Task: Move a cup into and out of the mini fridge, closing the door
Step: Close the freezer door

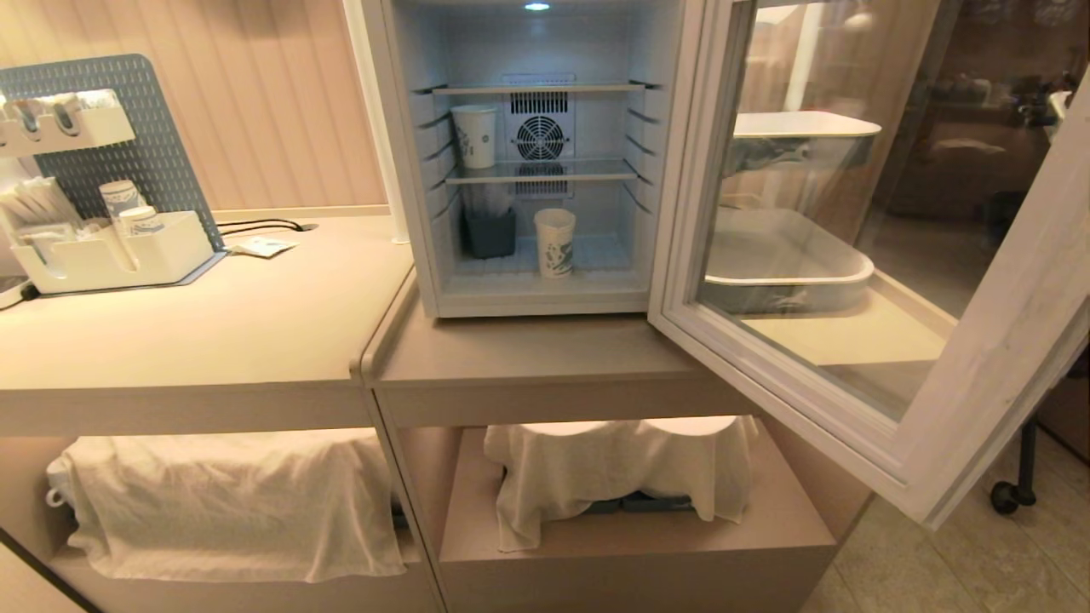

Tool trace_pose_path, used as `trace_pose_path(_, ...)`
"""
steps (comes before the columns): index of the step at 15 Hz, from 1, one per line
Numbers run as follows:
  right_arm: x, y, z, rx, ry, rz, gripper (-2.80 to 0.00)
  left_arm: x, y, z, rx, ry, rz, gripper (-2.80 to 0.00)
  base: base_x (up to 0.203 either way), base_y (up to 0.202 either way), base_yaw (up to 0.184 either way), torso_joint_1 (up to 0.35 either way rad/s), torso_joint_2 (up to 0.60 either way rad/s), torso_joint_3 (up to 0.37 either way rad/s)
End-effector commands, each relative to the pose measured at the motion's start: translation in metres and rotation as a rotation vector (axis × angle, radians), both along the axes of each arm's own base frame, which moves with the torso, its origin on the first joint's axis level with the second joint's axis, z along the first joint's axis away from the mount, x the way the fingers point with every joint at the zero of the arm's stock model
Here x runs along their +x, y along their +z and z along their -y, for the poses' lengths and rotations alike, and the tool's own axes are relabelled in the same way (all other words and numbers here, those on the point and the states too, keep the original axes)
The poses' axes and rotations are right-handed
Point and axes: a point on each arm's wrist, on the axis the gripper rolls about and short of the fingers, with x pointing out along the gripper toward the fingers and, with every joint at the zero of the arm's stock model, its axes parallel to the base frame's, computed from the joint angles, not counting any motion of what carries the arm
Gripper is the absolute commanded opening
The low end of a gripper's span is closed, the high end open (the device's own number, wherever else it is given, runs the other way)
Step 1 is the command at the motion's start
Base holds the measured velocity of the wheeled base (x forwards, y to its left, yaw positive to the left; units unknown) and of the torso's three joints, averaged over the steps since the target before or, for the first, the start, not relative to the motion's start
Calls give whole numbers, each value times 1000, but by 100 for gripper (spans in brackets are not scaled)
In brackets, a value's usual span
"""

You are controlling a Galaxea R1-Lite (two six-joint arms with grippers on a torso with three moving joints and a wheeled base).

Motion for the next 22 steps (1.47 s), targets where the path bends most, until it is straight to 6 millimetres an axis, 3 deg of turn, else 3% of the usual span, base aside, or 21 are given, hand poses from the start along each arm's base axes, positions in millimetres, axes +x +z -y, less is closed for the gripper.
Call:
trace_pose_path(1,-17,10,-19,5,75,25,-280,0,0,0,1,0,2,-280,0,0,0,0,0,0)
trace_pose_path(6,-38,11,-50,12,188,14,-280,0,0,0,1,0,2,-280,0,0,0,0,0,0)
trace_pose_path(17,-100,19,-186,276,665,88,-280,0,0,0,0,0,0,-280,0,0,0,0,0,0)
trace_pose_path(19,-110,21,-200,407,717,94,-280,0,0,0,0,0,0,-280,0,0,0,0,0,0)
trace_pose_path(22,-110,26,-202,446,717,107,-280,0,0,0,1,0,2,-280,0,0,0,0,0,0)
